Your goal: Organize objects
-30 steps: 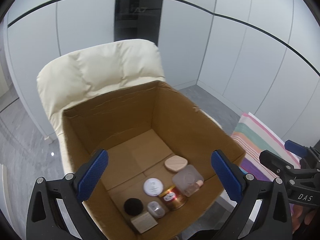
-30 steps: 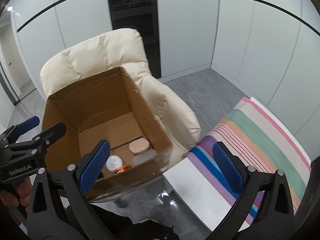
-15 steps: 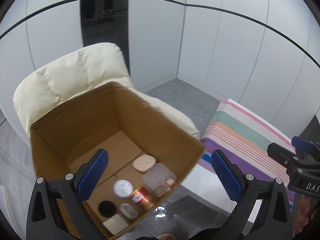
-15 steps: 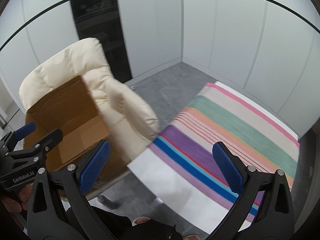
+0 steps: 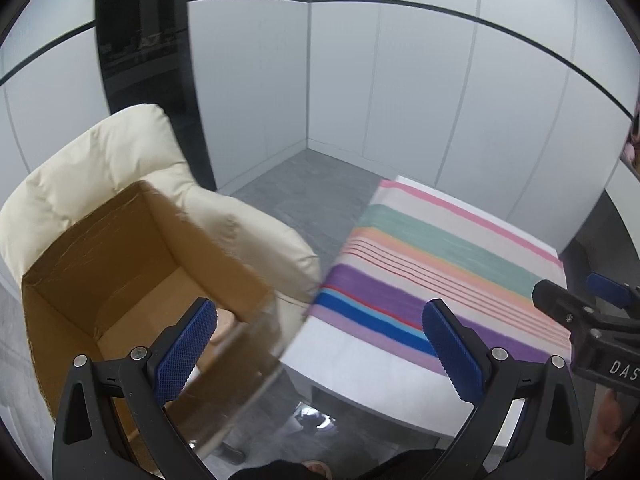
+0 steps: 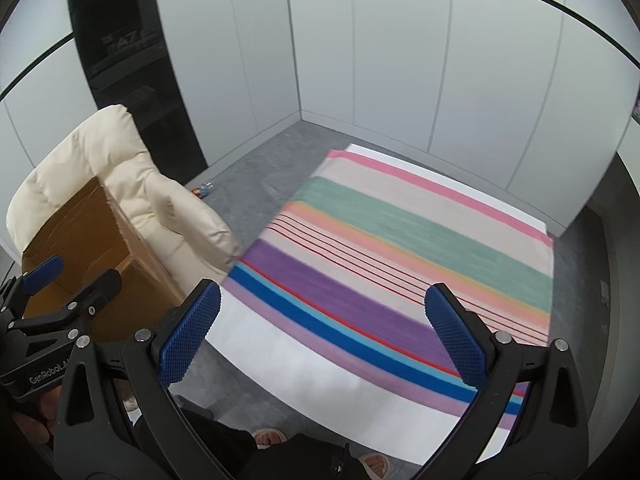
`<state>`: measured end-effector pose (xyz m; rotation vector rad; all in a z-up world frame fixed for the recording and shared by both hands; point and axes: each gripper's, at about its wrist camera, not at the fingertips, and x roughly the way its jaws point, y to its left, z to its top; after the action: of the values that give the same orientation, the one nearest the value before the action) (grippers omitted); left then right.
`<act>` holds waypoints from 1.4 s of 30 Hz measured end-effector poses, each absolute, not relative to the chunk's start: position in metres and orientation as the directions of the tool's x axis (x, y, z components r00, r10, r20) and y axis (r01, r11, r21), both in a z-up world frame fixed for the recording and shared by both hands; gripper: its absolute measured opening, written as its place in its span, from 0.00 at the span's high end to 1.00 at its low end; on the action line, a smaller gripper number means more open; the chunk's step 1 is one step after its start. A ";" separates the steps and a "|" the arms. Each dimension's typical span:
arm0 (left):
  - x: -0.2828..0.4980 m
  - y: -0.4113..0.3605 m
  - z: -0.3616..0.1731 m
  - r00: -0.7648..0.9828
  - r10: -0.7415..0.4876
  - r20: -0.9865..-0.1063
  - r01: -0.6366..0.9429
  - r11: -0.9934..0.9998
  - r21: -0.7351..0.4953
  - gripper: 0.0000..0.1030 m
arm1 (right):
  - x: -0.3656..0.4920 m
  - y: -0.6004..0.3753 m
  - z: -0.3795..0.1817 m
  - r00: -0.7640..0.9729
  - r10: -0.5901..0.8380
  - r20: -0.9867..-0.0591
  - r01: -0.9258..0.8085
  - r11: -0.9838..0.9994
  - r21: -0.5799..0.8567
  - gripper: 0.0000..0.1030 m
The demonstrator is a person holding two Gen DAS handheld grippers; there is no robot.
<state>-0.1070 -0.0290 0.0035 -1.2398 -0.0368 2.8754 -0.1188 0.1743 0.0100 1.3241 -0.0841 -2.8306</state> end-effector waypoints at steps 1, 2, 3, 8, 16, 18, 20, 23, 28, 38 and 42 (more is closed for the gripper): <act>-0.104 -0.022 0.005 -0.686 0.022 -0.727 -0.009 -1.000 -0.021 0.00 | -0.115 0.182 0.011 -0.637 -0.035 -0.770 -0.025 -0.998 0.065 0.00; -0.102 -0.018 0.006 -0.685 0.023 -0.728 -0.016 -1.000 -0.017 0.00 | -0.112 0.187 0.012 -0.637 -0.034 -0.770 -0.035 -0.997 0.073 0.00; -0.098 -0.012 0.008 -0.686 0.021 -0.728 -0.020 -1.000 -0.010 0.00 | -0.108 0.193 0.012 -0.634 -0.030 -0.773 -0.042 -0.996 0.073 0.00; -0.074 0.001 0.016 -0.686 0.015 -0.728 -0.018 -1.000 -0.004 0.00 | -0.084 0.217 0.018 -0.634 0.019 -0.773 -0.079 -0.996 0.040 0.00; -0.018 0.002 0.012 -0.662 -0.031 -0.748 -0.011 -0.999 0.052 0.00 | -0.015 0.238 0.020 -0.628 0.051 -0.777 -0.105 -0.994 0.019 0.00; -0.010 0.000 0.010 -0.648 -0.021 -0.761 -0.004 -0.999 0.032 0.00 | 0.002 0.239 0.021 -0.629 0.049 -0.776 -0.103 -0.994 0.020 0.00; -0.003 0.001 0.008 -0.640 -0.025 -0.768 -0.001 -0.999 0.034 0.00 | 0.019 0.239 0.023 -0.633 0.057 -0.772 -0.103 -0.995 0.010 0.00; 0.004 0.004 0.007 -0.633 -0.017 -0.774 0.007 -1.000 0.016 0.00 | 0.038 0.236 0.022 -0.623 0.084 -0.778 -0.119 -0.993 -0.012 0.00; 0.015 0.014 0.009 -0.640 0.011 -0.768 -0.023 -1.000 0.005 0.00 | 0.050 0.233 0.019 -0.610 0.078 -0.788 -0.111 -0.994 -0.013 0.00; 0.025 0.028 0.005 -0.623 0.038 -0.781 -0.074 -0.997 0.011 0.00 | 0.048 0.238 0.012 -0.581 0.044 -0.813 -0.126 -0.991 0.037 0.00; 0.026 0.033 0.005 -0.631 0.045 -0.775 -0.094 -0.995 0.019 0.00 | 0.047 0.238 0.011 -0.579 0.035 -0.815 -0.131 -0.990 0.050 0.00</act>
<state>0.0259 0.0326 0.0053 -1.3126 0.0890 2.7678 0.0472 0.2382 0.0107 1.4790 -0.1700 -2.8723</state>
